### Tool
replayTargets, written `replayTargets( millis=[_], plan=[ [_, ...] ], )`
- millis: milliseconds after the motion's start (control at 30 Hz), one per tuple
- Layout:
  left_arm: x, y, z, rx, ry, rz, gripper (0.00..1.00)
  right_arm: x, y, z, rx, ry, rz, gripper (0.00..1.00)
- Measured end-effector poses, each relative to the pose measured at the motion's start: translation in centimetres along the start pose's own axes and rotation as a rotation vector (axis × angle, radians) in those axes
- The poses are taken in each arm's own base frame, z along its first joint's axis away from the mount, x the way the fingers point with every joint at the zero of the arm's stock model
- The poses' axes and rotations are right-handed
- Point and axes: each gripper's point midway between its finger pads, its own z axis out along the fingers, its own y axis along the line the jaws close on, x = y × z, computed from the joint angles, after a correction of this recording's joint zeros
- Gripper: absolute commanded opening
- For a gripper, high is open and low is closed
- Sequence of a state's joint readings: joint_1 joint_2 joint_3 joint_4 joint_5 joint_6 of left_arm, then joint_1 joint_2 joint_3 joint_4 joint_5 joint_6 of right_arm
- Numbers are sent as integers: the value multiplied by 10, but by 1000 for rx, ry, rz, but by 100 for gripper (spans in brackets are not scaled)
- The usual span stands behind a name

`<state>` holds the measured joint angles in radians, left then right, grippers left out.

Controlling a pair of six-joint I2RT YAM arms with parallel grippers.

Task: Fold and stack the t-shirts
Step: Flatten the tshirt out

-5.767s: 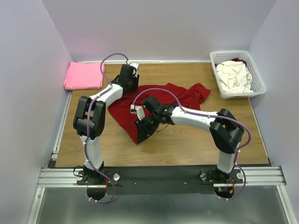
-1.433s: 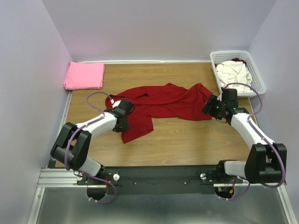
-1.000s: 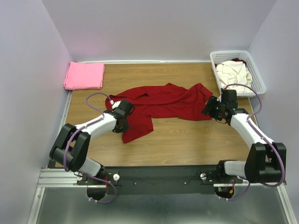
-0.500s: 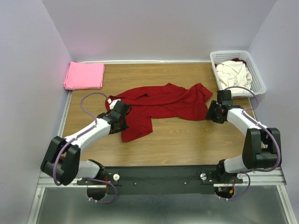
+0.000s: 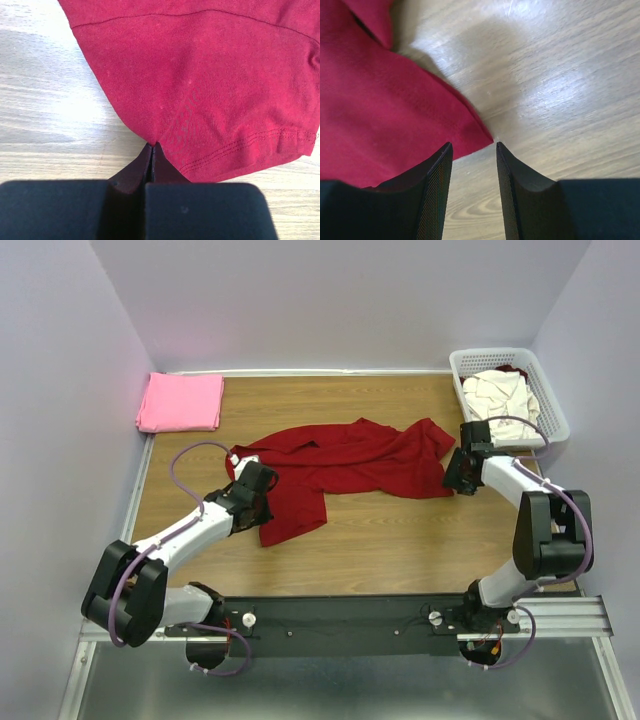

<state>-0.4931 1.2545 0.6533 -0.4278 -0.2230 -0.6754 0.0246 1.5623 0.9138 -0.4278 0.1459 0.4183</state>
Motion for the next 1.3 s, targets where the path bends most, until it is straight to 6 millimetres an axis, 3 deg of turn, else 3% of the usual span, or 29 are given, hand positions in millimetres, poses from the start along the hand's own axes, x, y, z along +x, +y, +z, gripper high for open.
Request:
replayTargets(
  millis=[233,900,1067,1300],
  plan=[
    [-4,-4,-1,22,-18,0,0,14,-4,16,31,66,-1,47],
    [-4,-6,-1,33,-18,6,0,10,-5,20,49,60,-22,46],
    [-4,-6,-1,34,-19,6,0,6,-3,23,46,57,-29,39],
    [-5,-7,-1,38,-24,7,0,2,2,26,33,42,-33,13]
  ],
)
